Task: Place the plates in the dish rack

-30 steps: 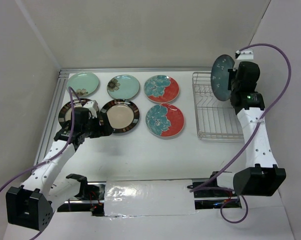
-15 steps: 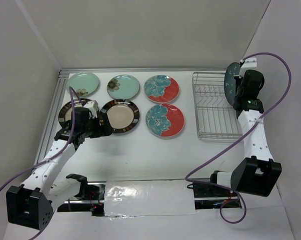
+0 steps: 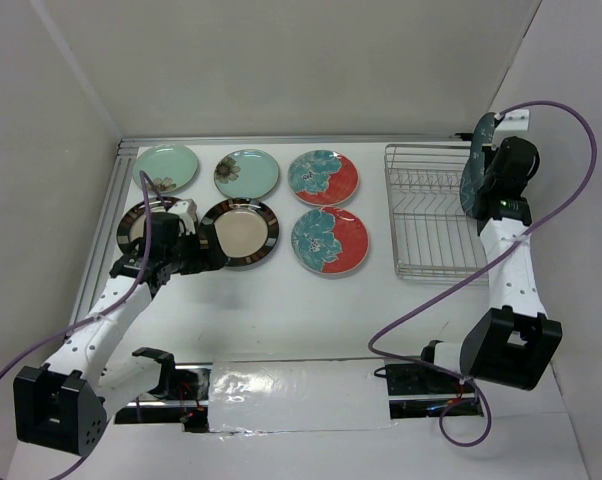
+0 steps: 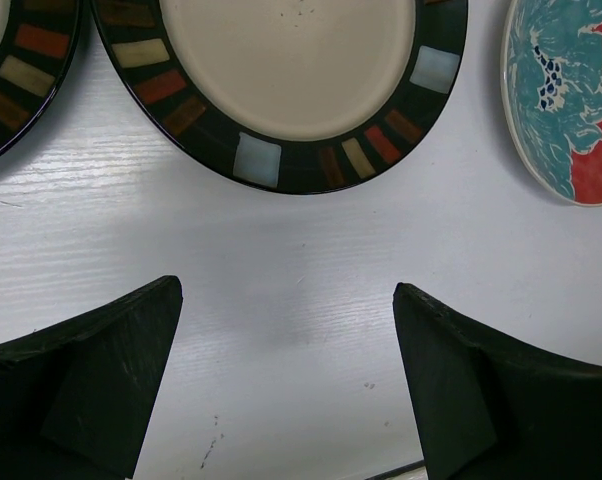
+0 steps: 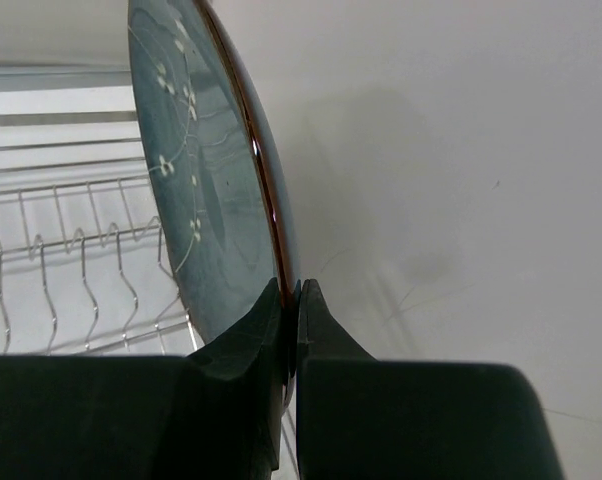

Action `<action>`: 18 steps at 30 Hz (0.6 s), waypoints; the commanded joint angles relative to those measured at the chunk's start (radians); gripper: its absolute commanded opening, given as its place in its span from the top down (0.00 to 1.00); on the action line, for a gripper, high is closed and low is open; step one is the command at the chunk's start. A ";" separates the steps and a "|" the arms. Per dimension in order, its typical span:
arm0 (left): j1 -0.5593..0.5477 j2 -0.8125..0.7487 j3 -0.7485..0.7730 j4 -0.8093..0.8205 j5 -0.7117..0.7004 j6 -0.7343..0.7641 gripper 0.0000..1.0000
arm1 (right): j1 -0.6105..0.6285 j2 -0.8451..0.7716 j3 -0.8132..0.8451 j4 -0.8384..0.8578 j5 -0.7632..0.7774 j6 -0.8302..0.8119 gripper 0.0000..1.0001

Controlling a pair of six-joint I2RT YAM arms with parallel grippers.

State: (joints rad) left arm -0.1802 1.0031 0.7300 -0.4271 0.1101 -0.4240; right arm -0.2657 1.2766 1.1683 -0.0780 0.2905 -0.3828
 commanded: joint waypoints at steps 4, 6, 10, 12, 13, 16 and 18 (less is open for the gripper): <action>-0.004 0.009 0.039 0.005 0.013 -0.002 0.00 | -0.017 0.009 0.005 0.317 0.052 -0.044 1.00; -0.004 0.009 0.039 0.005 0.004 -0.002 0.00 | -0.017 0.020 -0.009 0.331 0.052 -0.044 1.00; -0.004 0.019 0.039 0.005 0.003 -0.002 0.00 | -0.026 0.055 -0.039 0.342 0.052 -0.012 1.00; -0.004 0.019 0.039 0.005 0.003 -0.002 0.00 | -0.026 0.066 -0.039 0.342 0.052 0.002 1.00; -0.004 0.019 0.039 0.005 0.003 -0.002 0.00 | -0.035 0.075 -0.048 0.342 0.041 0.002 1.00; -0.004 0.019 0.039 0.005 0.003 -0.002 0.00 | -0.035 0.096 -0.059 0.351 0.041 0.025 1.00; -0.004 0.019 0.039 0.005 0.003 -0.002 0.00 | -0.035 0.107 -0.068 0.351 0.027 0.054 1.00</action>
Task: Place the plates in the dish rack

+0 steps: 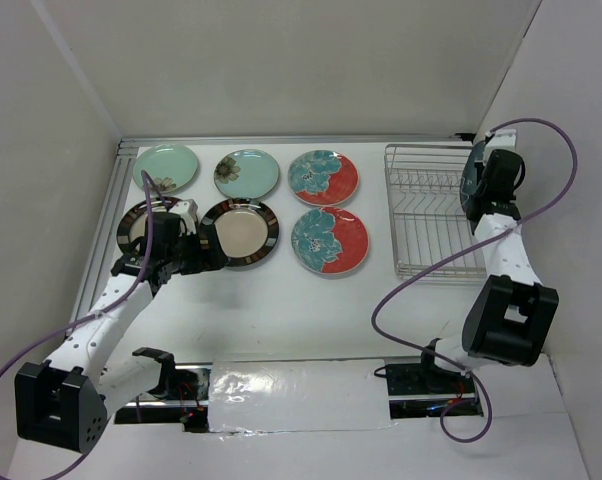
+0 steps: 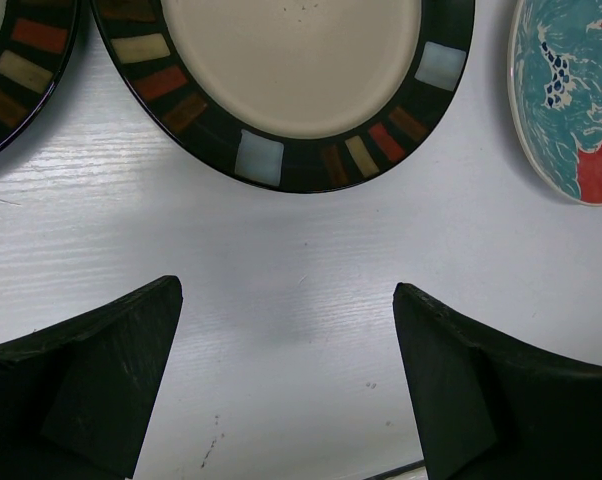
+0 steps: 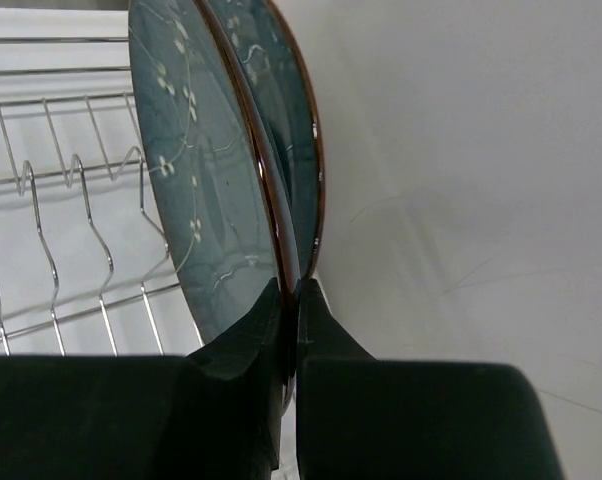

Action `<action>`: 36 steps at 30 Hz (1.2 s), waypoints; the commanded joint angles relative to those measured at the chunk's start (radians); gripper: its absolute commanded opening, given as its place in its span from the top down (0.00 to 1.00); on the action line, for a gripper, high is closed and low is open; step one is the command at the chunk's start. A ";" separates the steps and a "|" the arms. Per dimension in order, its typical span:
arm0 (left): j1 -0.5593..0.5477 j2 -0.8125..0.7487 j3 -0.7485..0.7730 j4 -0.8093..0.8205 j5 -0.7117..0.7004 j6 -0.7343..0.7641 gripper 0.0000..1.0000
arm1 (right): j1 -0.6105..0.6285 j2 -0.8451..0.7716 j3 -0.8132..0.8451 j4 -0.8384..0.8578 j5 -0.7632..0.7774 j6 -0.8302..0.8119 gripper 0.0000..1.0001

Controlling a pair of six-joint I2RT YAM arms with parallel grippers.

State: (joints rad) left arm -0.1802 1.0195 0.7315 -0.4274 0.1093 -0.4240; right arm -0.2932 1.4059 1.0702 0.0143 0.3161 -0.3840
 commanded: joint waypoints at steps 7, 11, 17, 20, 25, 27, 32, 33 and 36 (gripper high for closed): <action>-0.004 0.011 0.046 0.006 0.004 -0.002 0.00 | -0.007 0.025 0.030 0.225 -0.044 0.117 1.00; -0.004 0.011 0.046 0.006 -0.005 -0.002 0.00 | -0.007 0.048 0.020 0.205 -0.077 0.149 1.00; -0.004 0.021 0.046 0.006 -0.005 -0.002 0.00 | -0.007 0.057 0.000 0.205 -0.077 0.181 0.82; -0.004 0.021 0.037 0.006 -0.005 0.007 0.00 | -0.007 0.048 -0.009 0.205 -0.089 0.203 0.66; -0.004 0.011 0.037 0.006 -0.014 0.007 0.00 | -0.007 0.016 0.000 0.176 -0.098 0.214 0.49; -0.004 0.011 0.037 0.006 -0.014 0.007 0.00 | 0.003 -0.007 0.014 0.162 -0.098 0.214 0.42; -0.004 0.011 0.037 0.006 -0.014 0.007 0.00 | 0.038 -0.080 0.103 0.063 -0.136 0.224 0.36; -0.004 0.011 0.037 0.006 -0.014 0.007 0.00 | 0.051 -0.102 0.121 0.041 -0.167 0.224 0.34; -0.004 0.011 0.037 0.006 -0.014 0.007 0.00 | 0.115 -0.126 0.192 -0.054 -0.222 0.302 0.30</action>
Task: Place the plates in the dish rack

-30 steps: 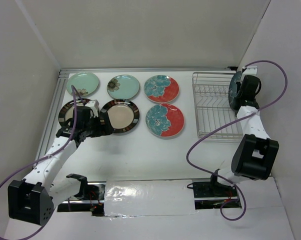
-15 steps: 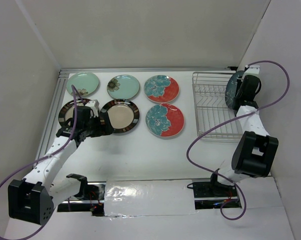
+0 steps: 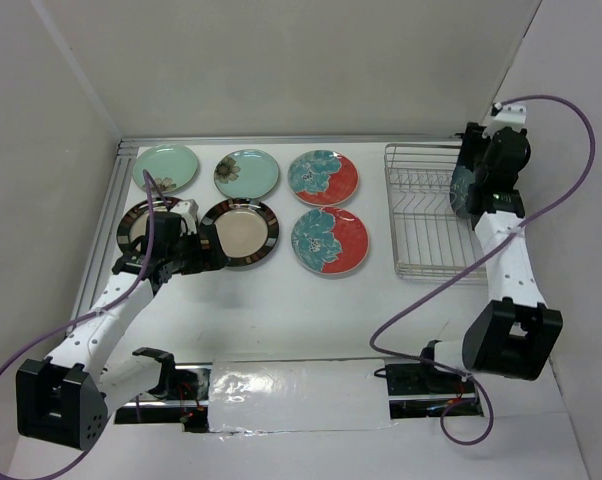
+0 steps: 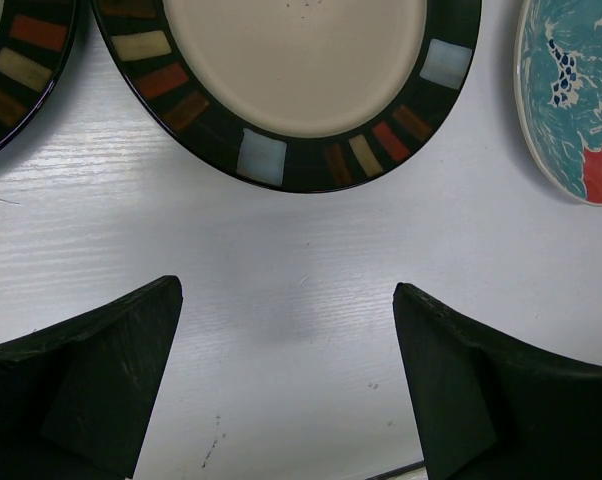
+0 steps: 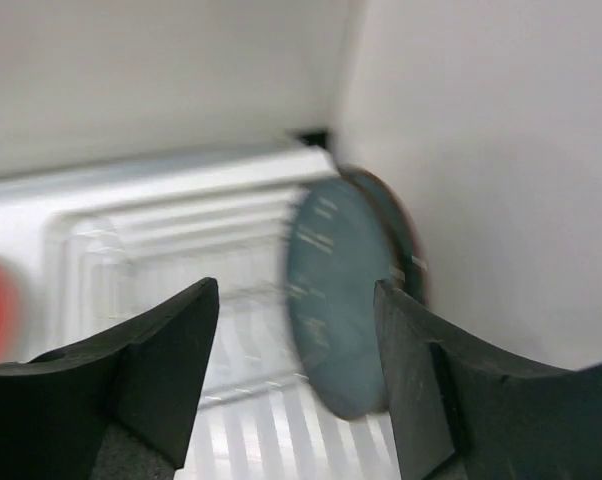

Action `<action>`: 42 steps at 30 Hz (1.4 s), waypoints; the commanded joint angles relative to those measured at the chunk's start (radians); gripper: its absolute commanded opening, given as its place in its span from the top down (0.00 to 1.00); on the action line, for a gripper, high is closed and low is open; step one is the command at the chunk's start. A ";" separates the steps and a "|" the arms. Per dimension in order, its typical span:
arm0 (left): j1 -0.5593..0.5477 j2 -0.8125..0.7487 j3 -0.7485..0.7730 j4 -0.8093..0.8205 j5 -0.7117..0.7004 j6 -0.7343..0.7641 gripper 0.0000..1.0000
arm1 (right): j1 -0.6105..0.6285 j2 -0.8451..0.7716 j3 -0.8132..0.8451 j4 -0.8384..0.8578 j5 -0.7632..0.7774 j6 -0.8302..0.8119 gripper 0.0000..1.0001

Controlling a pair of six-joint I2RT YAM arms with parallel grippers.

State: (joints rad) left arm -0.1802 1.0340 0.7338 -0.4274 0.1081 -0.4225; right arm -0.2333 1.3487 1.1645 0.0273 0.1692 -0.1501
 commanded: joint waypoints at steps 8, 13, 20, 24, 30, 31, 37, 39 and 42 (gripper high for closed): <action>-0.004 0.029 0.035 0.006 -0.013 -0.005 0.00 | 0.285 -0.048 0.130 -0.216 -0.432 0.386 0.23; -0.004 0.047 0.044 0.006 -0.004 -0.005 0.00 | 0.477 0.003 0.038 -0.149 -0.542 0.549 0.16; -0.004 0.057 0.044 0.006 0.024 -0.015 0.00 | 0.601 0.082 -0.003 -0.237 -0.424 0.666 0.17; -0.004 0.081 0.044 0.032 0.127 -0.024 0.02 | 0.638 0.082 -0.040 -0.285 -0.346 0.665 0.18; -0.088 0.190 0.058 0.202 0.271 -0.203 0.10 | 0.604 0.006 -0.088 -0.297 -0.327 0.692 0.17; -0.116 0.220 0.058 0.232 0.280 -0.229 0.10 | 0.594 -0.008 -0.088 -0.317 -0.327 0.692 0.17; -0.284 0.371 0.058 0.544 0.289 -0.473 0.10 | 0.572 -0.065 -0.132 -0.328 -0.326 0.692 0.17; -0.317 0.453 0.067 0.607 0.266 -0.551 0.11 | 0.562 -0.091 -0.144 -0.328 -0.338 0.701 0.17; -0.363 0.524 0.058 0.737 0.226 -0.658 0.13 | 0.552 -0.128 -0.158 -0.346 -0.338 0.701 0.17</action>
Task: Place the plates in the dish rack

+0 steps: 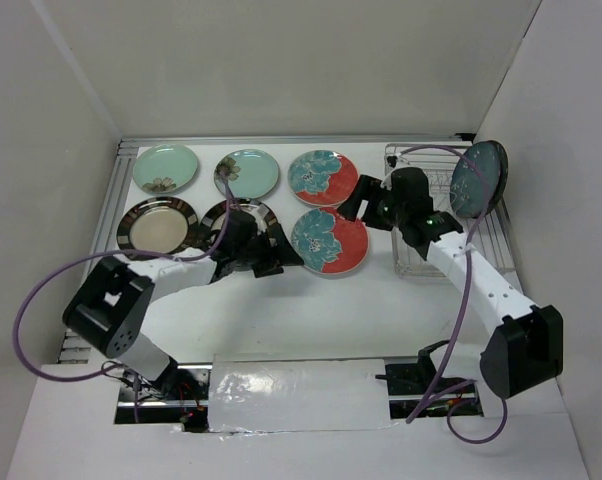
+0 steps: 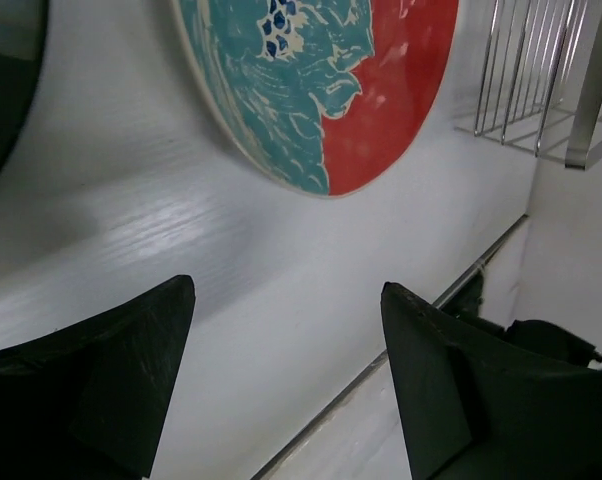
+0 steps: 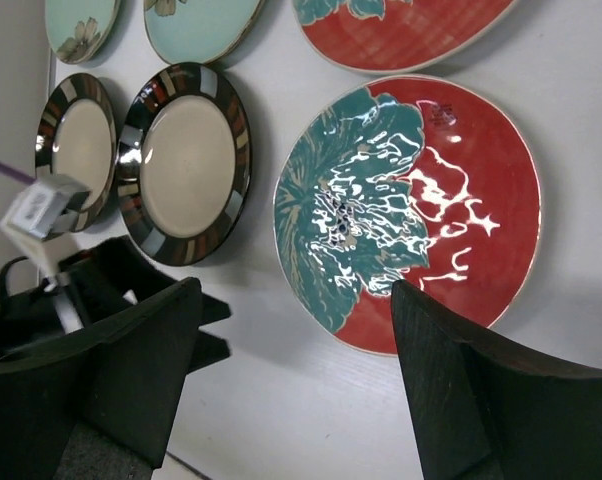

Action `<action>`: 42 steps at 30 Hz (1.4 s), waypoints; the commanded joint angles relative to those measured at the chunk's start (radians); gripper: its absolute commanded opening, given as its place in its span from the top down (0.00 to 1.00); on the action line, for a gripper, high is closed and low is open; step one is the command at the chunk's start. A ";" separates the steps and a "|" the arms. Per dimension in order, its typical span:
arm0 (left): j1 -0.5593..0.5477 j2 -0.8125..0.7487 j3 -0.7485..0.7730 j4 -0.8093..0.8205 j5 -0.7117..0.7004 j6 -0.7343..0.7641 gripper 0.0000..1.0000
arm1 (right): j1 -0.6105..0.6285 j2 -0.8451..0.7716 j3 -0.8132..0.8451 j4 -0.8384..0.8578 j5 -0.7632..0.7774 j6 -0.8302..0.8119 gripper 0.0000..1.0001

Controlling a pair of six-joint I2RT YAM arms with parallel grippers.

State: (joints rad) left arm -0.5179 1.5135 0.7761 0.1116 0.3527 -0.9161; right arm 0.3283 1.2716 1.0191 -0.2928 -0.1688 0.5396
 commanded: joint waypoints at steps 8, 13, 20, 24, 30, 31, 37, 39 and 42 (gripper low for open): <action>-0.099 0.209 0.028 0.347 -0.158 -0.291 0.29 | -0.077 -0.156 -0.033 -0.072 -0.018 -0.012 0.17; -0.099 0.299 0.028 0.404 -0.196 -0.360 0.32 | -0.124 -0.193 -0.071 -0.072 -0.054 -0.021 0.17; -0.099 0.385 0.009 0.551 -0.241 -0.444 0.35 | -0.143 -0.213 -0.103 -0.072 -0.087 -0.021 0.17; -0.099 0.430 0.032 0.551 -0.261 -0.481 0.45 | -0.162 -0.222 -0.103 -0.082 -0.097 -0.030 0.17; -0.099 0.403 -0.024 0.588 -0.270 -0.507 0.78 | -0.186 -0.222 -0.113 -0.100 -0.106 -0.072 0.17; -0.099 0.387 -0.047 0.588 -0.280 -0.498 0.83 | -0.186 -0.232 -0.113 -0.100 -0.106 -0.072 0.17; -0.099 0.206 -0.112 0.576 -0.282 -0.425 1.00 | -0.206 -0.210 -0.113 -0.100 -0.155 -0.107 0.16; -0.099 0.145 -0.126 0.548 -0.261 -0.399 1.00 | -0.206 -0.195 -0.103 -0.100 -0.167 -0.131 0.16; -0.067 0.001 -0.156 0.513 -0.250 -0.333 1.00 | -0.206 -0.167 -0.093 -0.091 -0.205 -0.154 0.14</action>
State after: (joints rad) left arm -0.6041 1.6520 0.6170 0.5488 0.0853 -1.3331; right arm 0.1291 1.0863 0.9089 -0.3832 -0.3241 0.4339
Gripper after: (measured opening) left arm 0.129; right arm 0.853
